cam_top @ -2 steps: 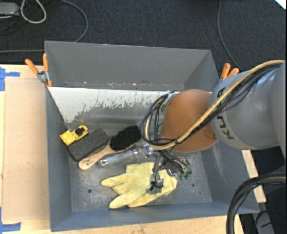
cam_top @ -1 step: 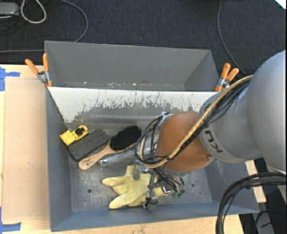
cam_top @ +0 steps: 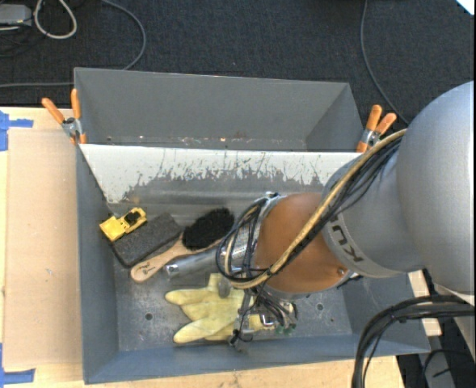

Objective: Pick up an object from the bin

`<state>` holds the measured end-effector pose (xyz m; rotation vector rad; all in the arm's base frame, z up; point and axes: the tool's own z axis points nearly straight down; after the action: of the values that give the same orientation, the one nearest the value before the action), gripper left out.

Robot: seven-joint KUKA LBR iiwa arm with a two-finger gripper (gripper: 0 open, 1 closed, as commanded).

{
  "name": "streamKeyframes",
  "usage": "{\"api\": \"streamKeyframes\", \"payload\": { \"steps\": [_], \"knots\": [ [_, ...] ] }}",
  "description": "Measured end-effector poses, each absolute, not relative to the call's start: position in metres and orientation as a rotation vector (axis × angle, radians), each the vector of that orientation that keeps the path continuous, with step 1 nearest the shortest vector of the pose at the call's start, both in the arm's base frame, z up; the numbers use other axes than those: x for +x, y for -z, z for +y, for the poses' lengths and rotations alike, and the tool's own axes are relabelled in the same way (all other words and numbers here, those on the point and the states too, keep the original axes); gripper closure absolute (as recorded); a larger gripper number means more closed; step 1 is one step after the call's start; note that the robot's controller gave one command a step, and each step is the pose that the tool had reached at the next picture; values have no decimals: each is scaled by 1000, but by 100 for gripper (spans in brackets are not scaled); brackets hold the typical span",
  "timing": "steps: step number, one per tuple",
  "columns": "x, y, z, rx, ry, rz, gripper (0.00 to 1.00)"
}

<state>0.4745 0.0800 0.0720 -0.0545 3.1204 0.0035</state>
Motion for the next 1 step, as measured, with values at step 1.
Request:
{"api": "streamKeyframes", "payload": {
  "steps": [1],
  "knots": [
    [491,-70,74,-258,-7,3134,0]
  ]
}}
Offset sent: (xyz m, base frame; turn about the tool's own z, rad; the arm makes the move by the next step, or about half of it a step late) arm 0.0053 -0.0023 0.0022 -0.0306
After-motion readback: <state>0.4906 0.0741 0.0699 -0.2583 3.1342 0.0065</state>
